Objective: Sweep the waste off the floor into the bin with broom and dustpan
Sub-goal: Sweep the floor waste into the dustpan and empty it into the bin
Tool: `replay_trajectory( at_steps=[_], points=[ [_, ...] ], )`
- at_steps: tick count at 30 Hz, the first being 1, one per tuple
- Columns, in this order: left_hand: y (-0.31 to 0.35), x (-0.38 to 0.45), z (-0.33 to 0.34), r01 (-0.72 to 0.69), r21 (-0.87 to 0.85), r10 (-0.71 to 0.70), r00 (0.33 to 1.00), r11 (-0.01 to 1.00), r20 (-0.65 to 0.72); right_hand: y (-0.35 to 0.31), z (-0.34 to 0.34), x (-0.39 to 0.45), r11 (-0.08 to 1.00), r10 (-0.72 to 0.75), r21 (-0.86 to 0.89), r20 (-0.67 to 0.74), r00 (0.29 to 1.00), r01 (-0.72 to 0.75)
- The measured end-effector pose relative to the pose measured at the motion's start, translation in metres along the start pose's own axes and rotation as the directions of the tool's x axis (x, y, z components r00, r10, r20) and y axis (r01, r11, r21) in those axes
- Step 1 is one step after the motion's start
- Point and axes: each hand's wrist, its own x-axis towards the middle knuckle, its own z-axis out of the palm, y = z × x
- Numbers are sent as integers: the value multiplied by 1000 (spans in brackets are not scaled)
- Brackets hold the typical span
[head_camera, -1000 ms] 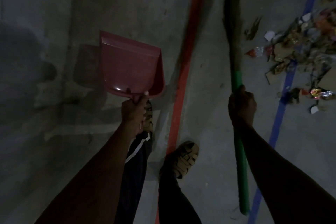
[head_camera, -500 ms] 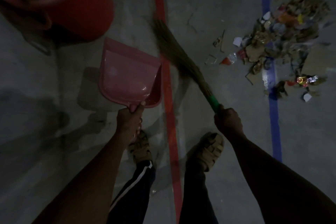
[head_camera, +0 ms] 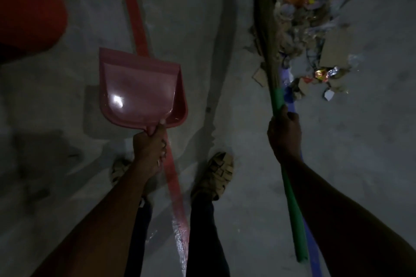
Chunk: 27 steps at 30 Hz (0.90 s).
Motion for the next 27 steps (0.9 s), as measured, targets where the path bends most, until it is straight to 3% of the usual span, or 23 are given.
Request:
replay_trajectory(
  at_steps=[6,10,14,19,23,27],
  points=[
    [-22,-31,49,1,16,-1,999,1000,-33,49,27,-26,965,-259,114,243,935,238],
    [-50,-41,43,36,45,-32,996,998,-89,78,53,-41,954,-278,19,422,863,298],
    [-72,-41,18,84,97,-70,988,992,-137,91,56,-40,988,-132,-30,365,922,153],
    [-85,-30,-11,67,42,-61,989,997,-132,86,47,-26,999,-17,-42,213,977,27],
    [-82,-22,-26,95,-25,-97,983,995,-153,66,50,-33,993,-120,27,143,982,117],
    [-82,-16,-36,114,-79,-125,980,990,-155,47,71,-55,953,-304,87,240,922,291]
  ],
)
